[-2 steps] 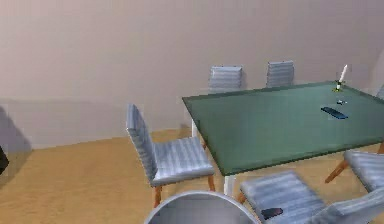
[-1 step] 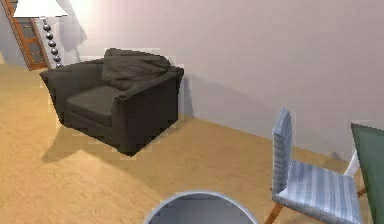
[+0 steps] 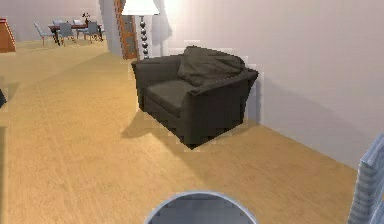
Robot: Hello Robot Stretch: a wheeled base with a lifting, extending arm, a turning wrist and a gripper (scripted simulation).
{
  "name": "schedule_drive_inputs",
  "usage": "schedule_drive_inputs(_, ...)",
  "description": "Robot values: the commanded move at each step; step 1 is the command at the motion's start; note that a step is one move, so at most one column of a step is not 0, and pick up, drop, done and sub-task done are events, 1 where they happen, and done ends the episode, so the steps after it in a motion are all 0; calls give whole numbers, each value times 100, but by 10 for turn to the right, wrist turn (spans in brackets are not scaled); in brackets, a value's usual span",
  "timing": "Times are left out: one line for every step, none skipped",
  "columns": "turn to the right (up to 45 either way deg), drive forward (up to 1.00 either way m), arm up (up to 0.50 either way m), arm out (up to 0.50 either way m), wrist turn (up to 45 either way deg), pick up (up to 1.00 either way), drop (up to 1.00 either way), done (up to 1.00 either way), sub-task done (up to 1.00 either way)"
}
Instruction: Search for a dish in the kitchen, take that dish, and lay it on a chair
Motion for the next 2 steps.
schedule_drive_inputs(0,0,0,48,0,0,0,0,0)
schedule_drive_inputs(0,0,0,0,450,0,0,0,0)
